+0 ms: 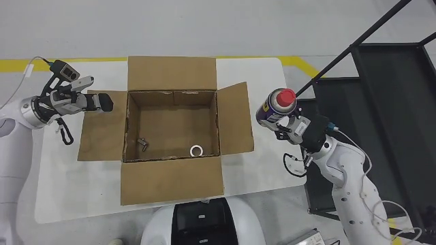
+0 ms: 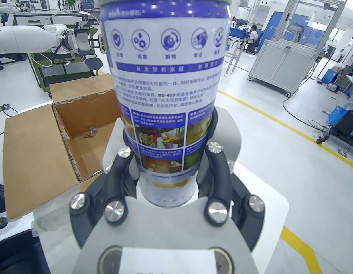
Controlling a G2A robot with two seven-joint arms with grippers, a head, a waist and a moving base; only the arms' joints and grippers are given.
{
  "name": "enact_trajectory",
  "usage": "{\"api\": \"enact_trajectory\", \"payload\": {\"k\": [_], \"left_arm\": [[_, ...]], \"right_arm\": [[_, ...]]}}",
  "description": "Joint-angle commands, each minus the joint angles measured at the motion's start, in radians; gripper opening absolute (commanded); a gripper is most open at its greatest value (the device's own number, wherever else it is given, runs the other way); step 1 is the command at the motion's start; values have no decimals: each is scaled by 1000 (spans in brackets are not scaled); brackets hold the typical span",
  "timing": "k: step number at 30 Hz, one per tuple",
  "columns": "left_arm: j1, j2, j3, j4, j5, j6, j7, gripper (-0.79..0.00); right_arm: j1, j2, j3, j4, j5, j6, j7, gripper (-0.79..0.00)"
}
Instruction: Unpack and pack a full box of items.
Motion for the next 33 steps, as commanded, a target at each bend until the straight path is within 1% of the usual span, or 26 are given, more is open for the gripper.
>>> {"api": "enact_trajectory", "payload": {"k": [1, 26, 29, 33], "left_arm": [[0, 0, 0, 0, 0, 0, 0, 0], [0, 0, 0, 0, 0, 0, 0, 0], [0, 0, 0, 0, 0, 0, 0, 0], [0, 0, 0, 0, 0, 0, 0, 0]], "right_arm": [[0, 0, 0, 0, 0, 0, -1, -785], [0, 0, 0, 0, 0, 0, -1, -785], [2, 1, 17, 13, 25, 37, 16, -785], [10, 5, 53, 72, 82, 53, 23, -785]]}}
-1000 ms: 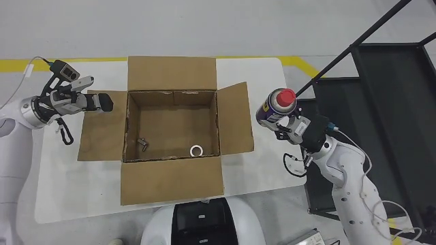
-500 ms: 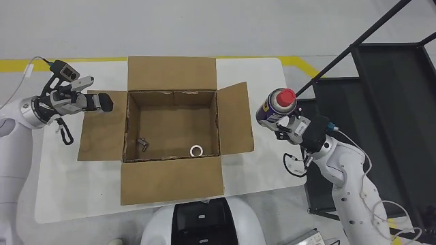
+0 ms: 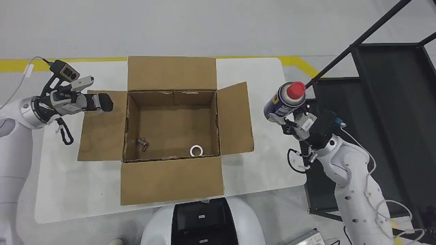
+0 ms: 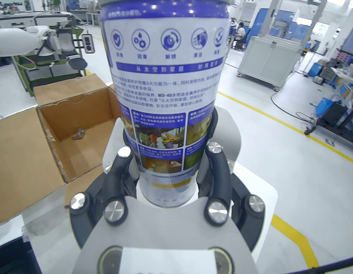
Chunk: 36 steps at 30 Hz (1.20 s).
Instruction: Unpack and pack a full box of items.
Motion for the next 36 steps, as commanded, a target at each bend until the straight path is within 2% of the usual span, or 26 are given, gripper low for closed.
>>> {"api": "enact_trajectory", "payload": {"k": [1, 5, 10, 17, 24, 36], "left_arm": [[0, 0, 0, 0, 0, 0, 0, 0], [0, 0, 0, 0, 0, 0, 0, 0], [0, 0, 0, 0, 0, 0, 0, 0], [0, 0, 0, 0, 0, 0, 0, 0], [0, 0, 0, 0, 0, 0, 0, 0], [0, 0, 0, 0, 0, 0, 0, 0]], "right_arm": [[7, 2, 13, 44, 28, 3, -1, -785], [48, 4, 6, 158, 37, 17, -2, -785], [145, 0, -71, 378, -36, 87, -38, -785], [280, -15, -183, 681, -89, 180, -171, -785], [438, -34, -269, 961, -87, 214, -249, -785], [613, -66, -357, 1244, -79, 303, -339, -785]]}}
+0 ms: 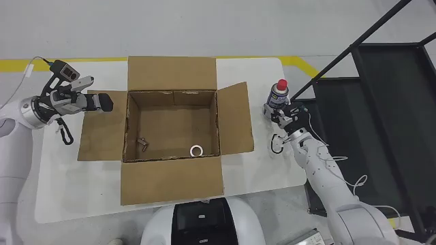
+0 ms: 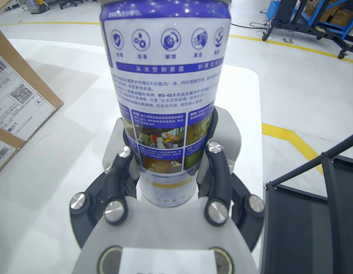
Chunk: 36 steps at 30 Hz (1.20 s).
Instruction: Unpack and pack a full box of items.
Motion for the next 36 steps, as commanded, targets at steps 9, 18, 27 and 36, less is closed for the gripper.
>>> {"api": "enact_trajectory", "payload": {"k": [9, 18, 27, 36], "left_arm": [[0, 0, 0, 0, 0, 0, 0, 0], [0, 0, 0, 0, 0, 0, 0, 0], [0, 0, 0, 0, 0, 0, 0, 0], [0, 0, 0, 0, 0, 0, 0, 0]], "right_arm": [[52, -20, -48, 124, 26, -43, -56, -785], [57, -18, -77, 178, -1, -50, -98, 0], [24, 2, -79, 148, -29, -61, -209, 0], [-84, 65, -5, -78, -88, -15, -343, 0]]}}
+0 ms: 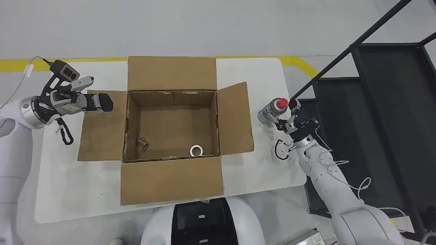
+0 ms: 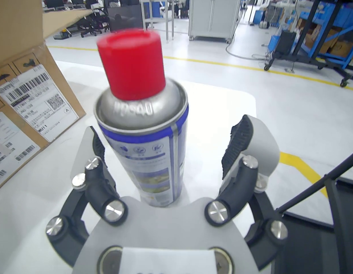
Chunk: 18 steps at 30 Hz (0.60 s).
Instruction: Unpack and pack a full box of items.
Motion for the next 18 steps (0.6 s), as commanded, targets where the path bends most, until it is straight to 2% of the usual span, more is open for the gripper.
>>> {"api": "enact_trajectory", "payload": {"k": [1, 4, 7, 10, 14, 18], "left_arm": [[0, 0, 0, 0, 0, 0, 0, 0], [0, 0, 0, 0, 0, 0, 0, 0], [0, 0, 0, 0, 0, 0, 0, 0], [0, 0, 0, 0, 0, 0, 0, 0], [0, 0, 0, 0, 0, 0, 0, 0], [0, 0, 0, 0, 0, 0, 0, 0]], "right_arm": [[-44, 20, 34, -98, -19, 15, -5, 0], [-133, 49, 106, -299, -34, 30, 37, 0], [-251, 73, 190, -552, -43, 37, 163, 0], [-373, 89, 267, -830, -50, 27, 347, 0], [-497, 101, 343, -1160, -32, -43, 601, 0], [-547, 109, 364, -1380, 2, -161, 853, 0]]}}
